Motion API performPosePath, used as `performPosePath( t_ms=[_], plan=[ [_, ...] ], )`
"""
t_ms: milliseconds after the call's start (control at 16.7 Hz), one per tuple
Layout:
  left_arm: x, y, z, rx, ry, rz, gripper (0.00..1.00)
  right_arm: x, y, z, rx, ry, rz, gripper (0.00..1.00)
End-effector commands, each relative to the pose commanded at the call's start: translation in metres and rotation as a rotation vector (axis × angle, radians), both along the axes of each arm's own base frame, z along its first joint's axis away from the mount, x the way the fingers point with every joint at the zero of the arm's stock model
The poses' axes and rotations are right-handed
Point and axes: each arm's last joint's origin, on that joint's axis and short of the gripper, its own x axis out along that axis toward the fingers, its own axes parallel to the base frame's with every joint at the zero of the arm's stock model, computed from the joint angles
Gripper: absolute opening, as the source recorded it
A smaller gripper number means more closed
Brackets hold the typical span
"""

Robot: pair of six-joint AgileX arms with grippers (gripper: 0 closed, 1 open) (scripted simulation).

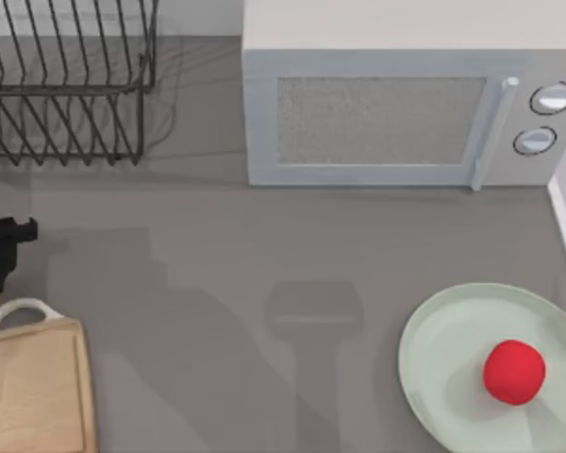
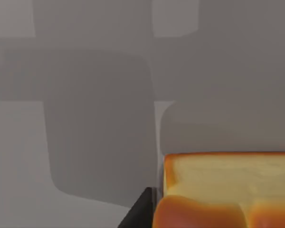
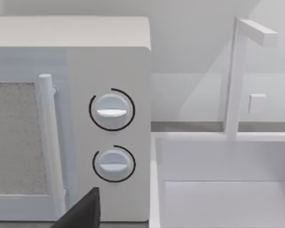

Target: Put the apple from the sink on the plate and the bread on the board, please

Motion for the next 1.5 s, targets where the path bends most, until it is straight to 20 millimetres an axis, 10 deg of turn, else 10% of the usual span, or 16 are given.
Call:
performPosePath(
  t_ms=[840, 1500],
  plan=[
    [0.001, 0.000, 0.109, 0.004, -0.023, -0.003, 0.00, 0.000, 0.000, 0.000, 0.000, 0.000, 0.000, 1.00],
    [-0.008, -0.001, 0.119, -0.011, -0.019, -0.203, 0.00, 0.000, 0.000, 0.000, 0.000, 0.000, 0.000, 1.00]
  ],
)
